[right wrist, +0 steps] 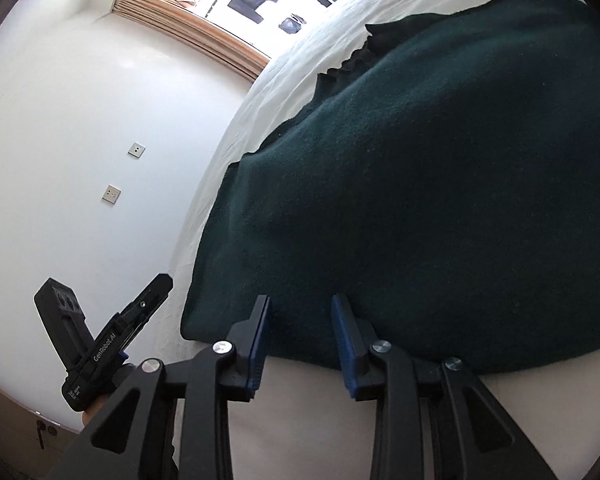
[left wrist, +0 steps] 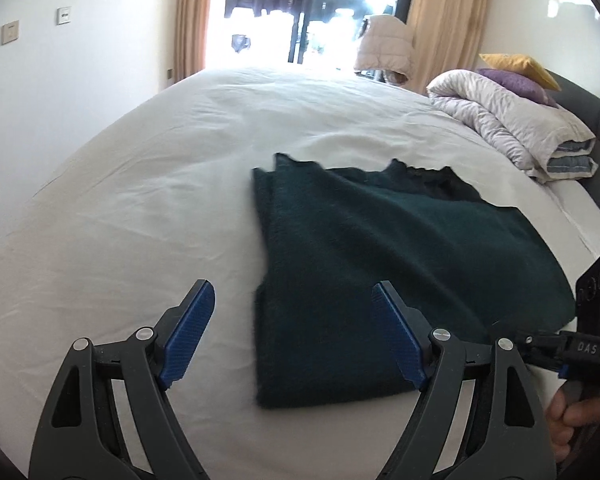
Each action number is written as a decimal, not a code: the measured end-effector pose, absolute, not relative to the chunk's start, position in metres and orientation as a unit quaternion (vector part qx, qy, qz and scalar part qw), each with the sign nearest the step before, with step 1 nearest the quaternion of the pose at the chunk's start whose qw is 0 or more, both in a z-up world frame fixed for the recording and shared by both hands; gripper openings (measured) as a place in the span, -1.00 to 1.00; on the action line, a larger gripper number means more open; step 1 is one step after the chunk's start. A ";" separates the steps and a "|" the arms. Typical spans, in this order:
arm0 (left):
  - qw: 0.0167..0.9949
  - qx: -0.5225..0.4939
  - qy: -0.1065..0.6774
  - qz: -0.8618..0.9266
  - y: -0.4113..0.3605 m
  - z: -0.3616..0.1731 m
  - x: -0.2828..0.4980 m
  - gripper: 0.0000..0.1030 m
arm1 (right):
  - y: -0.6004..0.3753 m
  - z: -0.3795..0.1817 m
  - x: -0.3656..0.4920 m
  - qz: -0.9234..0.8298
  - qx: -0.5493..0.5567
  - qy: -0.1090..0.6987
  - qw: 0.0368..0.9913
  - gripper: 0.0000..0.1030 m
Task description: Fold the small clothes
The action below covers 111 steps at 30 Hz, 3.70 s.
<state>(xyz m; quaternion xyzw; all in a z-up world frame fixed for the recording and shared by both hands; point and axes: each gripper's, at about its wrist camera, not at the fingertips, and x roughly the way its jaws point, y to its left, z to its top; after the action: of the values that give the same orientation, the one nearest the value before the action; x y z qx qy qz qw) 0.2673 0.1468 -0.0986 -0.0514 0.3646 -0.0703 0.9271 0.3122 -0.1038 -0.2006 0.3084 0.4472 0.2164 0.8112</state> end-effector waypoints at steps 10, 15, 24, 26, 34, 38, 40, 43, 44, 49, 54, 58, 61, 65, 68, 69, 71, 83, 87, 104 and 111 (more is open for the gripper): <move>0.905 0.026 0.417 -0.077 0.103 -0.140 0.274 0.57 | -0.143 -0.200 0.279 0.217 0.317 0.452 0.805 -0.53; 0.907 0.033 0.415 -0.066 0.103 -0.145 0.263 0.57 | -0.124 -0.183 0.283 0.248 0.322 0.424 0.809 -0.12; 0.905 0.023 0.417 -0.075 0.111 -0.147 0.257 0.57 | -0.178 -0.209 0.281 0.190 0.366 0.430 0.803 -0.67; 0.905 0.023 0.417 -0.074 0.111 -0.146 0.258 0.57 | -0.190 -0.197 0.274 0.161 0.359 0.418 0.819 -0.57; 0.906 -0.156 0.386 -0.073 0.164 -0.127 0.211 0.66 | -0.177 -0.168 0.273 0.191 0.344 0.366 0.843 0.11; 0.865 -0.295 0.400 -0.073 0.197 -0.140 0.189 0.74 | -0.180 -0.169 0.281 0.190 0.364 0.362 0.837 0.11; 0.851 -0.335 0.397 -0.078 0.201 -0.142 0.186 0.84 | -0.181 -0.168 0.282 0.192 0.367 0.360 0.836 0.11; 0.829 -0.381 0.399 -0.089 0.200 -0.145 0.192 0.91 | -0.182 -0.166 0.283 0.192 0.367 0.359 0.837 0.11; 0.822 -0.398 0.397 -0.085 0.199 -0.147 0.195 0.98 | -0.183 -0.166 0.282 0.192 0.368 0.357 0.837 0.11; 0.797 -0.459 0.383 -0.082 0.199 -0.152 0.210 1.00 | -0.189 -0.168 0.285 0.196 0.383 0.353 0.831 0.10; 0.768 -0.507 0.381 -0.089 0.192 -0.160 0.228 0.99 | -0.187 -0.173 0.288 0.201 0.387 0.357 0.826 -0.02; 0.751 -0.535 0.375 -0.095 0.186 -0.164 0.244 0.98 | -0.184 -0.172 0.289 0.209 0.384 0.357 0.825 -0.07; 0.735 -0.563 0.369 -0.088 0.187 -0.169 0.255 0.96 | -0.186 -0.170 0.290 0.207 0.383 0.356 0.827 -0.08; 0.721 -0.589 0.356 -0.082 0.189 -0.174 0.262 0.79 | -0.191 -0.168 0.296 0.202 0.388 0.353 0.827 -0.12; 0.719 -0.587 0.359 -0.100 0.184 -0.180 0.270 0.11 | -0.189 -0.167 0.303 0.198 0.381 0.359 0.829 -0.20; 0.713 -0.589 0.365 -0.107 0.180 -0.185 0.274 -0.04 | -0.188 -0.167 0.305 0.197 0.380 0.362 0.828 -0.24; 0.714 -0.585 0.369 -0.109 0.176 -0.192 0.285 -0.33 | -0.187 -0.167 0.310 0.193 0.377 0.367 0.829 -0.31; 0.725 -0.575 0.365 -0.104 0.191 -0.200 0.339 -0.35 | -0.193 -0.175 0.342 0.157 0.387 0.391 0.820 -0.59; 0.745 -0.544 0.371 -0.106 0.191 -0.192 0.344 -0.48 | -0.186 -0.174 0.356 0.155 0.378 0.399 0.821 -0.59; 0.833 -0.402 0.363 -0.112 0.159 -0.137 0.361 -0.78 | -0.179 -0.208 0.374 0.128 0.329 0.440 0.825 -1.00; 0.826 -0.407 0.376 -0.101 0.161 -0.146 0.356 -0.78 | -0.183 -0.212 0.371 0.143 0.336 0.435 0.823 -1.00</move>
<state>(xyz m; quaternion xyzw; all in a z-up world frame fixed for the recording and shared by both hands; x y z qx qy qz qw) 0.3562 0.1606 -0.1462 -0.4066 0.3762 -0.1010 0.8264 0.3714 -0.1834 -0.2117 0.3362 0.4347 0.1427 0.8232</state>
